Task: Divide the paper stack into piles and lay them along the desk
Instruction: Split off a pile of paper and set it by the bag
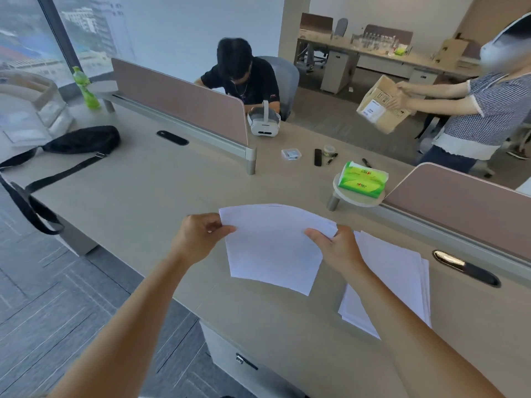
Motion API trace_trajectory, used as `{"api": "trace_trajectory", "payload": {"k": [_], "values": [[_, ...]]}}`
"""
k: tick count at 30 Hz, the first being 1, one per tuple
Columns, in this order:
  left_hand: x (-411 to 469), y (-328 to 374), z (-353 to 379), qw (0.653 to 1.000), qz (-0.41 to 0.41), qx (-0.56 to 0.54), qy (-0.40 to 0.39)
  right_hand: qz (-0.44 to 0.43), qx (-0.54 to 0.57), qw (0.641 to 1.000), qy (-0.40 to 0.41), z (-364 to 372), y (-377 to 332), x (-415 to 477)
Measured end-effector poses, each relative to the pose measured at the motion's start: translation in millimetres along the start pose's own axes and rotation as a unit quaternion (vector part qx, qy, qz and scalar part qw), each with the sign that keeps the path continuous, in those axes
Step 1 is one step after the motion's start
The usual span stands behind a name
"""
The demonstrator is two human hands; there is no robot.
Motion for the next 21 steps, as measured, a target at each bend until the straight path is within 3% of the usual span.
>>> {"api": "trace_trajectory", "payload": {"k": [7,10,15,21], "values": [[-10.5,36.8,-81.5,0.974,0.015,-0.219,-0.050,-0.038,0.051,0.998,-0.030,24.6,-94.4,-15.9],[-22.2,41.1,-99.9,0.981,-0.015,-0.188,-0.037,-0.056,0.098,0.991,-0.078,47.7,-128.3,-22.7],[-30.5,32.5,-131.8,0.987,-0.057,-0.139,0.061,-0.063,0.106,0.985,-0.120,86.2,-168.1,-20.3],[-25.6,16.8,-161.0,0.971,-0.104,-0.176,0.127,-0.030,0.139,0.970,-0.196,133.6,-179.1,-2.9]]}}
Point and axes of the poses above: each hand's wrist, its own x-axis towards the middle knuckle, its own z-axis out of the palm, y = z × x, the point moved 6 cm from there along x, towards the middle knuckle, and after that the axes turned 10 degrees about z, right-handed, at the moved point
